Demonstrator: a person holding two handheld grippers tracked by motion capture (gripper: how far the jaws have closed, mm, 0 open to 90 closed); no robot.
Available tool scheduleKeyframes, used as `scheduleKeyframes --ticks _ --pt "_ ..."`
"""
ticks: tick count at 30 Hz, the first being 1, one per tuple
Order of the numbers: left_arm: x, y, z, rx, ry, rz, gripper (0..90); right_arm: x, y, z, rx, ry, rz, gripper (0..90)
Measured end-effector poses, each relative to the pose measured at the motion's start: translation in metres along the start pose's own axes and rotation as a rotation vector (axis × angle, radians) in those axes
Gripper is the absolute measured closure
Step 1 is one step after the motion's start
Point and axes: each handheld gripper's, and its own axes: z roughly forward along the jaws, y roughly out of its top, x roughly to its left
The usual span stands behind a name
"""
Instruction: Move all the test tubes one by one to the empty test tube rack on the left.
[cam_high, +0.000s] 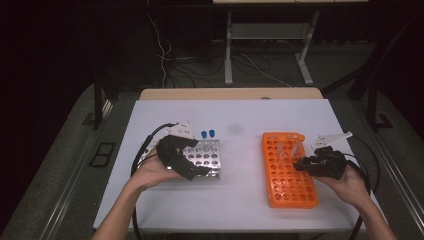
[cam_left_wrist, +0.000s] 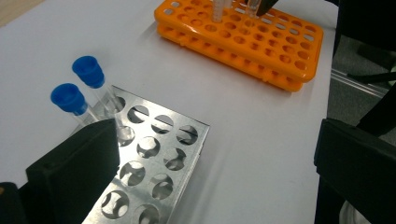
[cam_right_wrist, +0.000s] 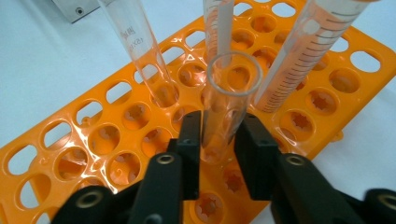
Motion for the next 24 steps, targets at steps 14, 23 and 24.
scheduleKeyframes --ticks 14,23,24 --pt "-0.003 -0.002 0.006 0.017 -0.014 0.006 0.0 0.002 0.003 -0.005 0.003 0.003 -0.01 74.8" --pt "-0.003 -0.001 0.006 0.02 -0.017 0.006 0.0 0.008 0.017 -0.027 -0.014 -0.018 -0.043 74.8" --pt "-0.003 -0.001 0.006 0.018 -0.016 0.005 0.0 0.009 0.018 -0.029 -0.014 -0.018 -0.044 74.7"
